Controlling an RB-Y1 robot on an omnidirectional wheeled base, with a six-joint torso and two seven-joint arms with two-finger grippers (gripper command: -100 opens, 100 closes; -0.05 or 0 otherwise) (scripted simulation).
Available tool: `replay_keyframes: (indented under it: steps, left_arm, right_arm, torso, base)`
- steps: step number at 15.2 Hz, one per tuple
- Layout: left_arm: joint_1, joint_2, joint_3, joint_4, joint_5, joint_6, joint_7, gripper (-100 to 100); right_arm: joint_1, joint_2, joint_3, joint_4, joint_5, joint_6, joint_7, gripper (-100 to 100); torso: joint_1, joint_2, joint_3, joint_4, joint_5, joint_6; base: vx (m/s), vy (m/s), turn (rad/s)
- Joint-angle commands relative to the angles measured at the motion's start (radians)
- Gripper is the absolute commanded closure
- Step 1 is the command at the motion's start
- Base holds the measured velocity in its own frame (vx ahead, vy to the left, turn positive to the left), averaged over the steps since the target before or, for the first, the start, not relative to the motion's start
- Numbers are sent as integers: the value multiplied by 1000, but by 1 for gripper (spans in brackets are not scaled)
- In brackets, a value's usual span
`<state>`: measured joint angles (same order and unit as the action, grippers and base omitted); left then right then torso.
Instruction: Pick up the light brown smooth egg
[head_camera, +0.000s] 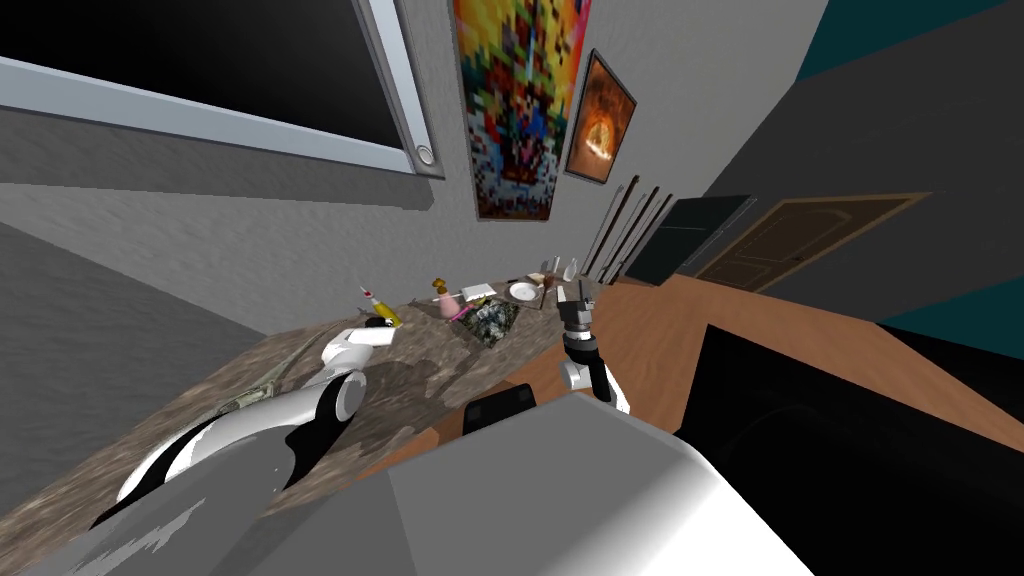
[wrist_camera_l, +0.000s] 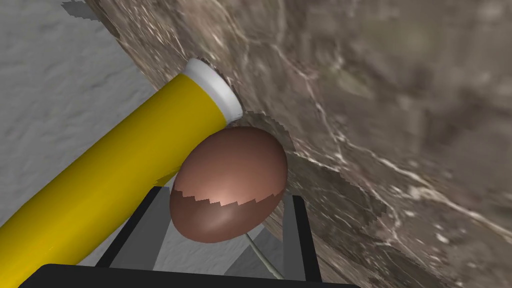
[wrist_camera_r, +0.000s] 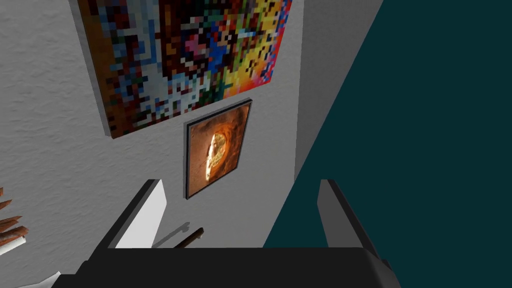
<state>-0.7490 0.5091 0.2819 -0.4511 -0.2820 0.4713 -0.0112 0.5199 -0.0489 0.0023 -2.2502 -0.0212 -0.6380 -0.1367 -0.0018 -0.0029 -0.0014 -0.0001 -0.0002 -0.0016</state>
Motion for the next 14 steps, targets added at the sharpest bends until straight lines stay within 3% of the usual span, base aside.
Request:
replay_keyframes:
  steps: [1,2,3,6,7,8,11,12,13,14]
  left_arm:
    - [-15,6,-45,21,27,-8,4,100]
    - [-18,10,-71,17,63,-6,1,100]
    - [-18,10,-87,17,64,-6,1,100]
    - [-23,17,-156,8,134,-3,-5,100]
    - [-23,17,-172,8,139,-3,-5,100]
    - [-25,21,-198,4,173,-1,-7,100]
    - [-28,25,-256,0,213,0,-10,100]
    - [-30,28,-283,-5,246,2,-13,100]
    - [-30,28,-299,-5,250,2,-13,100]
    - [-28,27,-275,-10,235,7,-13,100]
  right_arm:
    - [0,0,0,0,0,0,0,0]
    - [0,0,0,0,0,0,0,0]
    - [0,0,0,0,0,0,0,0]
    - [0,0,0,0,0,0,0,0]
    - [0,0,0,0,0,0,0,0]
    - [0,0,0,0,0,0,0,0]
    - [0,0,0,0,0,0,0,0]
    - [0,0,0,0,0,0,0,0]
    - [0,0,0,0,0,0,0,0]
    - [0,0,0,0,0,0,0,0]
  torso:
    - [0,0,0,0,0,0]
    - [0,0,0,0,0,1]
    - [0,0,0,0,0,1]
    - [1,1,0,0,0,0]
    - [1,1,0,0,0,0]
    - [1,1,0,0,0,0]
    - [0,1,0,0,0,0]
    - [0,0,0,0,0,0]
    - [0,0,0,0,0,0]
    - [0,1,0,0,-1,1]
  base:
    - [27,-53,108]
    - [30,-56,115]
    - [26,-50,105]
    - [25,-40,142]
    - [25,-44,126]
    - [23,-43,127]
    - [23,-46,127]
    - [25,-48,123]
    - [20,-46,110]
    - [9,-27,34]
